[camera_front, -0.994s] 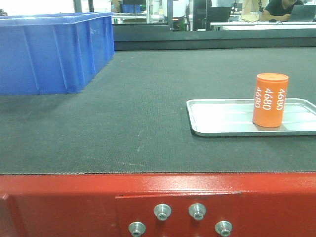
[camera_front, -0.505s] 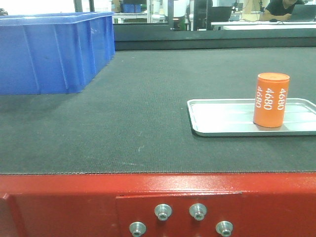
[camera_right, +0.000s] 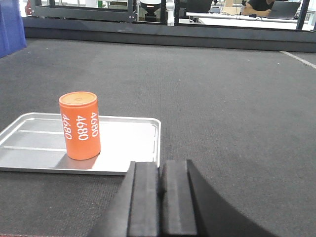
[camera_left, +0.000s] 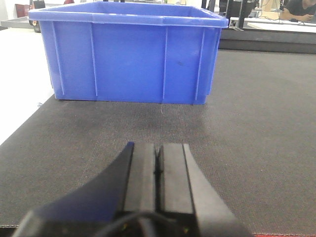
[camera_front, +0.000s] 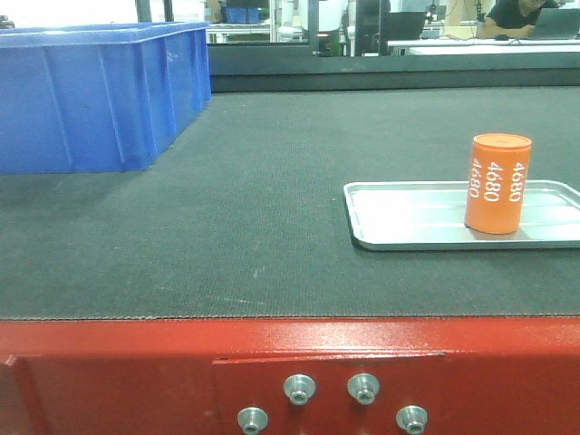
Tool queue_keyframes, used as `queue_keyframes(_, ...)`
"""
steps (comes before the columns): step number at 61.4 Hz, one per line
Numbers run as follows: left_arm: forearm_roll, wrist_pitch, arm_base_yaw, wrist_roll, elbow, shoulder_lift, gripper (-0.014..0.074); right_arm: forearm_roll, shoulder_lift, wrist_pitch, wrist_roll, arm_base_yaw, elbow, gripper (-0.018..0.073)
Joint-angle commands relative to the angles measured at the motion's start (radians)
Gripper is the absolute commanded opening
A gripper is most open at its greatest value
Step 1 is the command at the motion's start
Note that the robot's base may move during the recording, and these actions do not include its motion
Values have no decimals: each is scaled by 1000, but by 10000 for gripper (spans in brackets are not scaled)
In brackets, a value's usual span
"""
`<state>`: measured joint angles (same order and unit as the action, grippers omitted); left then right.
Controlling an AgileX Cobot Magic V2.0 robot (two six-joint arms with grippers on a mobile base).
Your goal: Grab orange capacitor from left shelf to right conveyor
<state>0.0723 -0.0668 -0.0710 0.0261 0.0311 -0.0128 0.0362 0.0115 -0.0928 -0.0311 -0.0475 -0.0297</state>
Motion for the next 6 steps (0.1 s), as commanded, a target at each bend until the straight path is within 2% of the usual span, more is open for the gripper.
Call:
queue_keyframes(1,2,89,0,-2,-3,-10,-127,1,6,93,-4,-6,6,55)
queue_keyframes(6,2,89,0,-2,-3,-10,-127,1,6,93,-4,-6,6,55)
